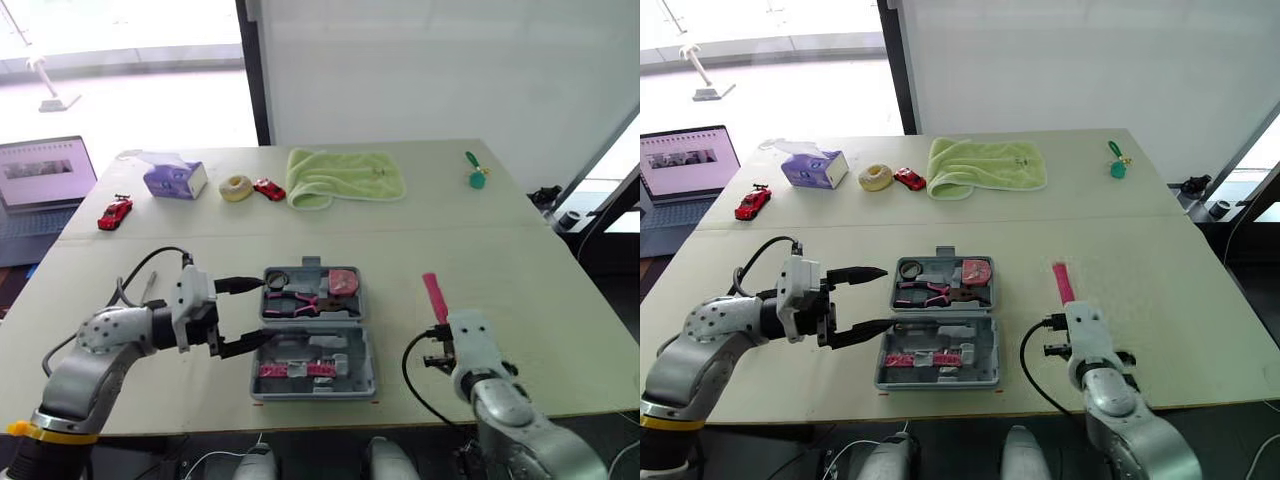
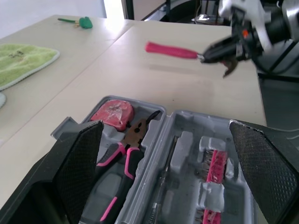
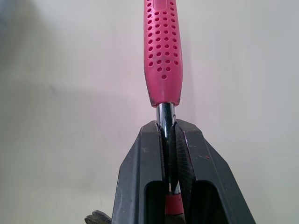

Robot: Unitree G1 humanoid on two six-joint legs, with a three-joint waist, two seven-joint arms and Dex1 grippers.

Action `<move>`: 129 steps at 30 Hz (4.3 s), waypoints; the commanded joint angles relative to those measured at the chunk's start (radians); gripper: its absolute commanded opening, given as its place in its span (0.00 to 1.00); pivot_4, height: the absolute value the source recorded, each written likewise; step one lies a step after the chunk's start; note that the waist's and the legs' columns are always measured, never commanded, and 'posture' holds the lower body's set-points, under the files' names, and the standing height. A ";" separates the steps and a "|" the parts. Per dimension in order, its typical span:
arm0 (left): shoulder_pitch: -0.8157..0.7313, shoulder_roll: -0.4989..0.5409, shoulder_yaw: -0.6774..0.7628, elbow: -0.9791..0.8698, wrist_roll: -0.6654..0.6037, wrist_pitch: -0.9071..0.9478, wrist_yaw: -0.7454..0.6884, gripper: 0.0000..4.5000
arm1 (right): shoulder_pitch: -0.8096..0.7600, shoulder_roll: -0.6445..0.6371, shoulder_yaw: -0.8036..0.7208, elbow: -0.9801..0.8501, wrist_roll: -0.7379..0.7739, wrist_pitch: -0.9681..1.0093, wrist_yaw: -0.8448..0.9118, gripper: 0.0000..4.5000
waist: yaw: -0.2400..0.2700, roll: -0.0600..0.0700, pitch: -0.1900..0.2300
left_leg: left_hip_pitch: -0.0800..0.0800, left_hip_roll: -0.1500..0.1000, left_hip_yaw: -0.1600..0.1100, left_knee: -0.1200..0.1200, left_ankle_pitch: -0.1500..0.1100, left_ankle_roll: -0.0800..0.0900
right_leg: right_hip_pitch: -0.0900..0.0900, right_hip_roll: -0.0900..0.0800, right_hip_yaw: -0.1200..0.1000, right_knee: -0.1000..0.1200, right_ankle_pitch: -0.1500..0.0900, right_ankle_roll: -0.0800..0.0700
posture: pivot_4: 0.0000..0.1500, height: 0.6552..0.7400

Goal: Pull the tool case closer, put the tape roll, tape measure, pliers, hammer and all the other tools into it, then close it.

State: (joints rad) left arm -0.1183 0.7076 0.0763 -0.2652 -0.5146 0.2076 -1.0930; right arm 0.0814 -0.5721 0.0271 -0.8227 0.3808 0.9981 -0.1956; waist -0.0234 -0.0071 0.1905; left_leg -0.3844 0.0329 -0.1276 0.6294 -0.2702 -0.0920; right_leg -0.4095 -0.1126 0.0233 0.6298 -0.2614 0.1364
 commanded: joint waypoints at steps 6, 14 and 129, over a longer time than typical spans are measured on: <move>0.042 0.045 0.074 0.070 -0.013 -0.069 -0.113 1.00 | -0.388 -0.366 0.076 -0.083 0.177 0.074 0.595 0.01 | 0.001 0.004 0.003 | -0.003 -0.001 0.001 0.003 0.000 0.000 | 0.000 -0.001 0.000 -0.001 0.000 0.001 | 1.00 1.00; 0.169 0.117 0.194 0.234 -0.049 -0.265 -0.340 1.00 | -0.944 -0.400 0.503 0.070 0.134 0.121 1.020 0.01 | -0.018 0.004 0.003 | -0.005 0.001 0.001 -0.002 0.000 0.000 | -0.005 0.000 -0.001 0.000 0.002 0.005 | 1.00 1.00; 0.105 0.110 0.148 0.161 -0.044 -0.244 -0.314 1.00 | -0.777 0.172 0.884 0.847 -0.265 0.118 0.956 0.01 | -0.029 0.004 -0.032 | 0.017 0.001 0.000 -0.009 0.000 -0.001 | 0.011 0.000 0.000 0.005 -0.003 0.002 | 1.00 1.00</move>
State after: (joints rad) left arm -0.0123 0.8116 0.2135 -0.0815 -0.5542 -0.0338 -1.4117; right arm -0.7670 -0.3776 0.8418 -0.0931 0.1387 1.0731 0.7585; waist -0.0526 -0.0032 0.1583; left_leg -0.3646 0.0334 -0.1274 0.6195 -0.2700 -0.0926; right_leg -0.3966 -0.1127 0.0232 0.6336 -0.2642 0.1387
